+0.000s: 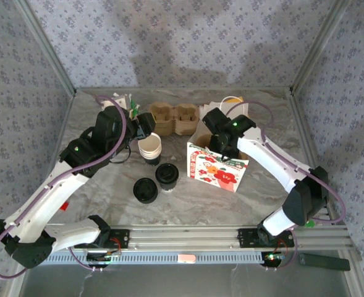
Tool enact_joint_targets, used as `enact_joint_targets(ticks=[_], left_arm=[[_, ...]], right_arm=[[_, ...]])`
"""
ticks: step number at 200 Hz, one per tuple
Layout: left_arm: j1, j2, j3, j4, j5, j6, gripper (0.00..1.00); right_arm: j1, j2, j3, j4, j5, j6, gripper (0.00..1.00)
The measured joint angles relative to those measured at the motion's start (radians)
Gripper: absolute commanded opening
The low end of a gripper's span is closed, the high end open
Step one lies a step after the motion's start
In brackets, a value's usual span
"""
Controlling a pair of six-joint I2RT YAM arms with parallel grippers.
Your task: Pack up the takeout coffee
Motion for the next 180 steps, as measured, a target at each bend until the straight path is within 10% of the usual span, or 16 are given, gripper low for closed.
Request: enact_joint_targets(ticks=[180], left_arm=[[0.006, -0.002, -0.001, -0.037, -0.008, 0.000, 0.69]], right_arm=[[-0.029, 0.116, -0.068, 0.082, -0.047, -0.056, 0.41]])
